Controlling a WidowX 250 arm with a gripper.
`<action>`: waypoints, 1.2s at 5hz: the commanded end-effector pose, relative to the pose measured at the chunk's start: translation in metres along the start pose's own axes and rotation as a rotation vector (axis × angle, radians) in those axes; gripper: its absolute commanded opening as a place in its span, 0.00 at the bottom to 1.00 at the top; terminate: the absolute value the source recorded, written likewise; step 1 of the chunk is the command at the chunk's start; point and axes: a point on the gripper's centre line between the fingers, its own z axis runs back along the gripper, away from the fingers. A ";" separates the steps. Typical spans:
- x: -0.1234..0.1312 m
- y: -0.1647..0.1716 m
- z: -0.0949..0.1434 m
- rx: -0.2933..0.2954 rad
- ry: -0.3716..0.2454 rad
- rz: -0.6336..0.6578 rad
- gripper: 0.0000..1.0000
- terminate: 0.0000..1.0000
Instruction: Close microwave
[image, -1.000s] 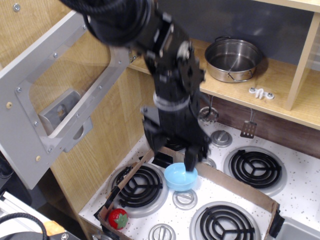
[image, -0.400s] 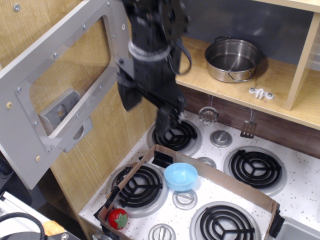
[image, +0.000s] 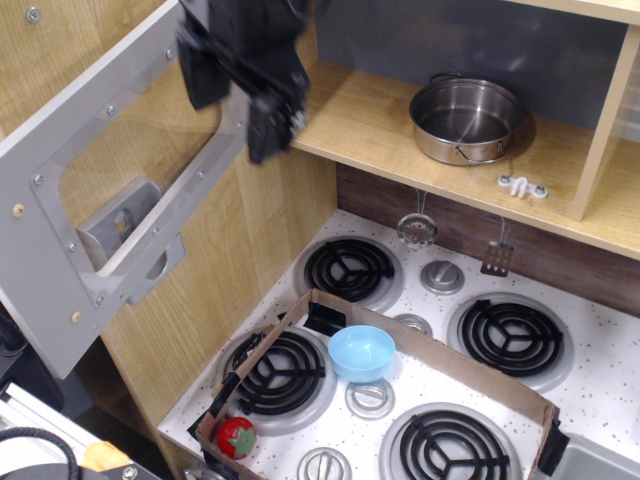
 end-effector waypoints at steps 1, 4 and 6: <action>-0.023 0.030 0.034 0.064 -0.010 0.100 1.00 0.00; -0.080 0.050 0.019 0.128 0.064 0.256 1.00 0.00; -0.104 0.055 0.006 0.168 0.058 0.290 1.00 0.00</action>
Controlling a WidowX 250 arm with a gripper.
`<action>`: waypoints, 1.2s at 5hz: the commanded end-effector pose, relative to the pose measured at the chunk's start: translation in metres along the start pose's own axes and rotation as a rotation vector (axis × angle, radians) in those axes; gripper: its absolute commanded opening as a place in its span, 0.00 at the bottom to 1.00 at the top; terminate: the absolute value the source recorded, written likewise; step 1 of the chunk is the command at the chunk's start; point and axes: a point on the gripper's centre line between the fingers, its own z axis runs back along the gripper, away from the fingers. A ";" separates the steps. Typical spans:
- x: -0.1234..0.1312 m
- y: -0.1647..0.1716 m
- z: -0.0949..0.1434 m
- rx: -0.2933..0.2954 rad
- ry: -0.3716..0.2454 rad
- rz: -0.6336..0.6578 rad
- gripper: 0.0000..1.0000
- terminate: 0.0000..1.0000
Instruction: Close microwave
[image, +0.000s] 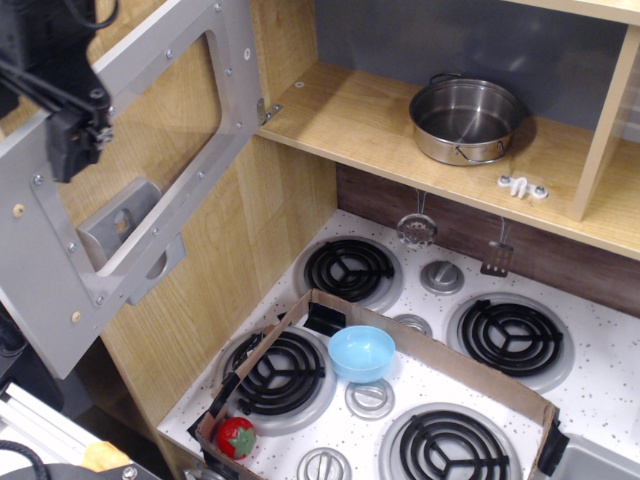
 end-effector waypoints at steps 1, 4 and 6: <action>-0.008 0.006 -0.006 0.015 0.008 0.045 1.00 0.00; 0.024 -0.030 -0.008 -0.199 -0.054 0.087 1.00 0.00; 0.047 -0.060 0.006 -0.286 -0.106 0.077 1.00 0.00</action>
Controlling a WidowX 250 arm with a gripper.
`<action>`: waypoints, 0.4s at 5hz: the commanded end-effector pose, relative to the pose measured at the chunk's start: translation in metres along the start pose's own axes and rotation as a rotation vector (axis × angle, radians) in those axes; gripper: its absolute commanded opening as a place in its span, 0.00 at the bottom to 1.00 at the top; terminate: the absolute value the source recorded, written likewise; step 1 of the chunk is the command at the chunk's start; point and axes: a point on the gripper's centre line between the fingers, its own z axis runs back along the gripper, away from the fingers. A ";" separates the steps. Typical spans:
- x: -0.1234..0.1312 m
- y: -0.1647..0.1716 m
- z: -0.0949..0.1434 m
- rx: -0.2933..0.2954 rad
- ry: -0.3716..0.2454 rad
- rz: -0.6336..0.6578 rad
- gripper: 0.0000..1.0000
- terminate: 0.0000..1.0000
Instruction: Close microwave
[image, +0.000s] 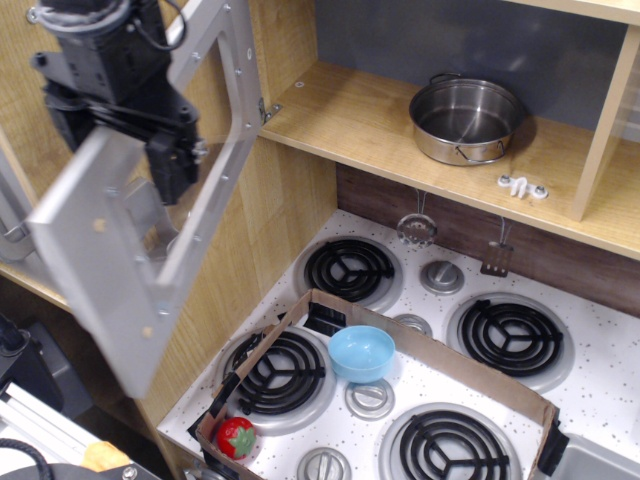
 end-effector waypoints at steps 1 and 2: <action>0.037 -0.033 0.034 -0.088 -0.071 -0.010 1.00 0.00; 0.062 -0.048 0.084 -0.072 -0.115 -0.048 1.00 0.00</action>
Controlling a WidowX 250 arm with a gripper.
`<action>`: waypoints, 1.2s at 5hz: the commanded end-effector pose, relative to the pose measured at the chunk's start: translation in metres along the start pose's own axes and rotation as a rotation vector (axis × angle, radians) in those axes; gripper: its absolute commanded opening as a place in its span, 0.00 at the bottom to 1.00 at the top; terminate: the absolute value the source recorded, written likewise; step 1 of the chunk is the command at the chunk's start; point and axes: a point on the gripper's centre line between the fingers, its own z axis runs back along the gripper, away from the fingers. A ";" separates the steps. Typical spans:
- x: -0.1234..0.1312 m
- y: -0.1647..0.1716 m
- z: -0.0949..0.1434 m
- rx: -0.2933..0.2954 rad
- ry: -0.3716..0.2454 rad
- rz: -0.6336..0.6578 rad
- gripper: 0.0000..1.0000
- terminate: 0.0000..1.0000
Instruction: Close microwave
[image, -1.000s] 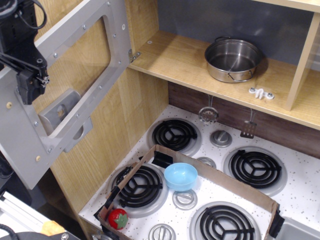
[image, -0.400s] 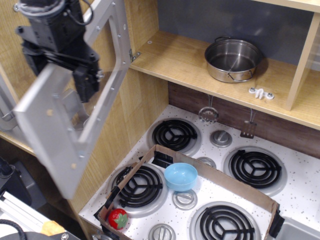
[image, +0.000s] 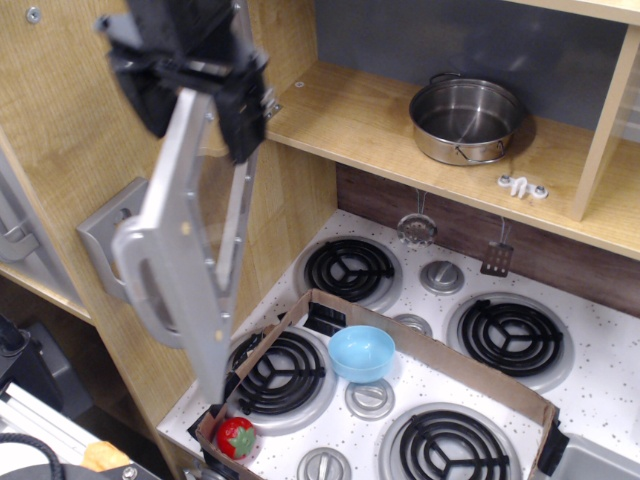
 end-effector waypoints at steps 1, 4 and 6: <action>0.049 -0.037 0.097 0.109 -0.064 -0.093 1.00 0.00; -0.032 -0.011 0.065 0.223 0.045 0.029 1.00 0.00; -0.048 0.007 0.021 0.135 0.029 -0.001 1.00 0.00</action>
